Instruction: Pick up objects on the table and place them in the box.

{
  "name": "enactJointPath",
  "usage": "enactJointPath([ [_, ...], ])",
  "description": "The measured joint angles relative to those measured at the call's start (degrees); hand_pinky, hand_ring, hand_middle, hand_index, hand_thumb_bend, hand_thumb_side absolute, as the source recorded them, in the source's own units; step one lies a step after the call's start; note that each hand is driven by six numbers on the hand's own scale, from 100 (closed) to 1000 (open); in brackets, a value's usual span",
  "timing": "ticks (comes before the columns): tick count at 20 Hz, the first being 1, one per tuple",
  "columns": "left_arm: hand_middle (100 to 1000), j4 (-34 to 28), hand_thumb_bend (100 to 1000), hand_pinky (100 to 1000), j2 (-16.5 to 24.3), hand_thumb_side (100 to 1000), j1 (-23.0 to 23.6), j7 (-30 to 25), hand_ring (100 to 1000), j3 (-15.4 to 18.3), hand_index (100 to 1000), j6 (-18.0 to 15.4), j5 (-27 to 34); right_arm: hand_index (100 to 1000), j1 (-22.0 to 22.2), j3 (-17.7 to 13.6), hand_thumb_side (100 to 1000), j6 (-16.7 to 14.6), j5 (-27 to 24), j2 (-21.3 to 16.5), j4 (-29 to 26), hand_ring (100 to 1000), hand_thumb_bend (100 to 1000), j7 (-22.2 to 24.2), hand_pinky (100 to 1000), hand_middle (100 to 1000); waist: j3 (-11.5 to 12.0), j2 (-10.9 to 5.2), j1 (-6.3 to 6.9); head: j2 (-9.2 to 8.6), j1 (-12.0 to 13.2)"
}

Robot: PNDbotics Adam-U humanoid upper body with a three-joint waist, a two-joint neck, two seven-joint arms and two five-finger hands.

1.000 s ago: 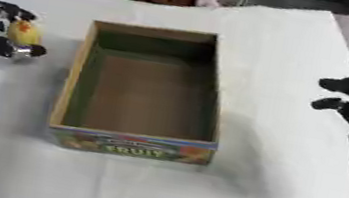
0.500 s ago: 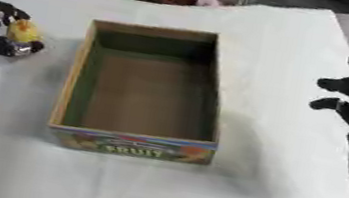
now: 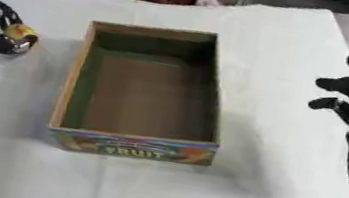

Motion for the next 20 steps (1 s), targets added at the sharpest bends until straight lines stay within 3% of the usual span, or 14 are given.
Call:
enactJointPath([
  [2, 585, -0.1, 100, 445, 0.0, 436, 0.0, -1.1, 592, 0.0, 631, -0.2, 1.0, 831, 0.0, 0.0, 885, 0.1, 0.0, 0.0, 0.0, 700, 100, 0.0, 541, 536, 0.0, -0.01, 0.01, 0.0, 0.0],
  [6, 555, -0.7, 100, 420, 0.0, 199, 0.0, -2.5, 560, 0.0, 617, -0.5, 3.9, 831, 0.0, 0.0, 885, 0.2, 0.0, 0.1, 0.0, 700, 100, -0.1, 542, 535, 0.0, -0.05, 0.01, 0.0, -0.1],
  [15, 490, -6.1, 100, 355, 0.0, 324, 0.4, -2.6, 491, -1.0, 564, -0.9, 10.7, 830, 0.0, 0.0, 886, 0.3, -0.1, 0.4, 0.0, 700, 100, -0.2, 542, 535, 0.1, -0.32, -0.31, -0.01, -0.5],
  [20, 472, -14.9, 100, 329, -0.1, 329, 0.2, 1.0, 475, -2.1, 540, -0.1, 11.5, 830, 0.0, 0.0, 885, 0.3, -0.3, 0.4, 0.0, 700, 100, -0.2, 543, 535, 0.4, -0.77, -0.69, -0.01, -0.6],
])
